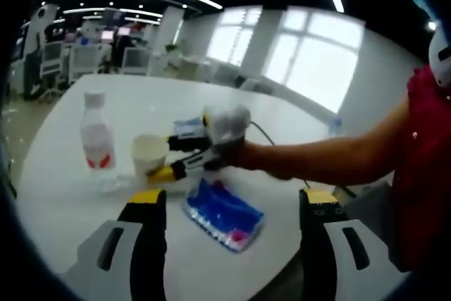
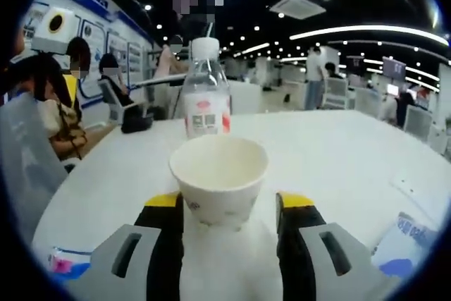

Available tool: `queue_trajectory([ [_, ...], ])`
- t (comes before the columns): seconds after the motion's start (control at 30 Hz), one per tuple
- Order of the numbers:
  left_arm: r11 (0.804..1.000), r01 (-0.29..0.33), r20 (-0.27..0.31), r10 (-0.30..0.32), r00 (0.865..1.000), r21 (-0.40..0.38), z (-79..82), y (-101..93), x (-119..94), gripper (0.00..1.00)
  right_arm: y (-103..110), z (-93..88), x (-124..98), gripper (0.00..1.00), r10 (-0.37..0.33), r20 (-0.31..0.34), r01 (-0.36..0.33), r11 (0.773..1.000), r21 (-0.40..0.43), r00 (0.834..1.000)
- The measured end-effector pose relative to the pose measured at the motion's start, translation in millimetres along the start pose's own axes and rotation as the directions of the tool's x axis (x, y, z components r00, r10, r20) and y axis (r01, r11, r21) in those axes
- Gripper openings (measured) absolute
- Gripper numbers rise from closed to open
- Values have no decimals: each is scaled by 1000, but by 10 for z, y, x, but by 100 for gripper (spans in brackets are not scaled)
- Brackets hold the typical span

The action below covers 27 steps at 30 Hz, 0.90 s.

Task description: Arrange the tabletop items into an orderly group along one side of the table until the central work area is clear of visible clutter.

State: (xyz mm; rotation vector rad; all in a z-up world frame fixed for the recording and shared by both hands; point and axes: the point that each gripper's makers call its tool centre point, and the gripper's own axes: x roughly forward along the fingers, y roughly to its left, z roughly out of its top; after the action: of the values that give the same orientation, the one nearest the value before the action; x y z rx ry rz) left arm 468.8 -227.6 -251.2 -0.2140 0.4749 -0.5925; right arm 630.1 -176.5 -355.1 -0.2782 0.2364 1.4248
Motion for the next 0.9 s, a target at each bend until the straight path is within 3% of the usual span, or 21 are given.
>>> queue_trajectory([
  [0.37,999,17,17,-18,1000,30,109,-76,6,74,-88,65,-317,53,-54,-4,54,999,4,999],
  [0.73,998,37,28,-39,999,57,172,-124,4,73,-128,394,-726,54,-121,35,122,992,-31,992],
  [0.9,996,55,19,-57,998,76,187,-142,50,73,-92,548,-1022,55,-159,52,162,985,-55,986],
])
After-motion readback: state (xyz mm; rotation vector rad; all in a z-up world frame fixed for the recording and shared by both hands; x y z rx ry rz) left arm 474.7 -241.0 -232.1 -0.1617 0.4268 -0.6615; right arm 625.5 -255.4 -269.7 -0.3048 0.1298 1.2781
